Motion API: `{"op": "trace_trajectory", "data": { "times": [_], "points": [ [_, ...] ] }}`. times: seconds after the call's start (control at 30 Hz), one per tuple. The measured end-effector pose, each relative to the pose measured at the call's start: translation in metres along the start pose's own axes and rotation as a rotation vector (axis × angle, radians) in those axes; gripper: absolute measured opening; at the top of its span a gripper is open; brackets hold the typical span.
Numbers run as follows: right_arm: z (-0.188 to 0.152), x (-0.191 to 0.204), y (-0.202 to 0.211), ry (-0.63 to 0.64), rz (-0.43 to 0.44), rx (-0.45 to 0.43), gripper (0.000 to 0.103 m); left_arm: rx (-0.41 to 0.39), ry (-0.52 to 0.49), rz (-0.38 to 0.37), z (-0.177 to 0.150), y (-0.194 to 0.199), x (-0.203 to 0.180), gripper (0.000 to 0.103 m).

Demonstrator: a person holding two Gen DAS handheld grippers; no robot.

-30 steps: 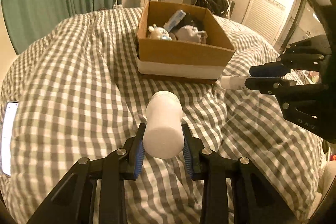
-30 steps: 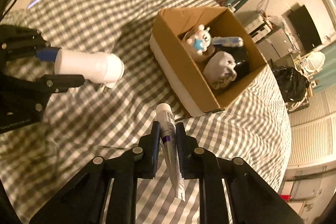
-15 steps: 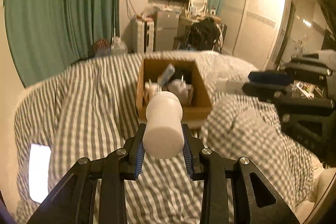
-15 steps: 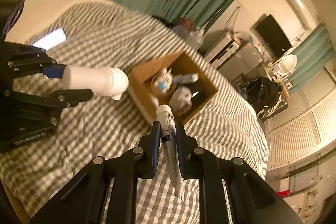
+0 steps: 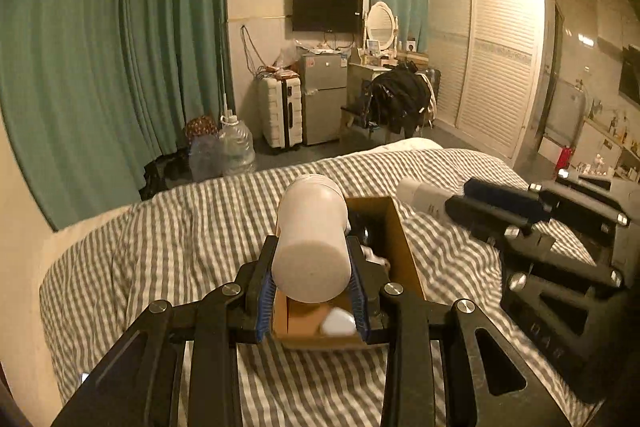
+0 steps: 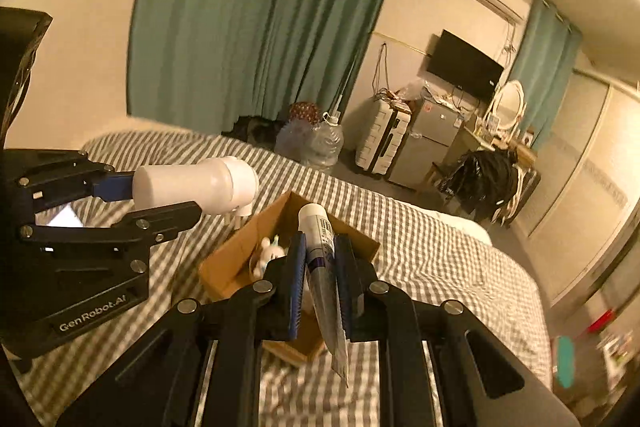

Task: Organize objects
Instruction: 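Carry bottle and tube into the box and open both tools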

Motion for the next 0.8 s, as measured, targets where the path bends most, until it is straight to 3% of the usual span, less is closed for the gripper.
{"op": "trace_trajectory", "data": {
  "times": [0.17,0.37,0.8],
  "points": [
    [0.018,-0.013,-0.042,-0.024,0.032,0.007,0.014,0.014,-0.003,0.0,0.031,-0.045,0.001,0.032],
    [0.035,-0.037,-0.097,-0.104,0.097,0.017,0.013,0.068,-0.001,0.022,0.043,-0.105,0.006,0.032],
    [0.015,-0.053,-0.201,-0.15,0.162,0.087,0.013,0.182,-0.009,0.002,0.017,-0.199,0.001,0.032]
  ]
}}
Point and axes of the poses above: each gripper's, at about its wrist camera, not at the fingertips, and y roughly against the way its jaws point, x to its left, z to its top, the point moved 5 cm from there along -y, roughly the way its jaws point, and after that the axes turned 14 degrees about x, right-handed, at the moved point
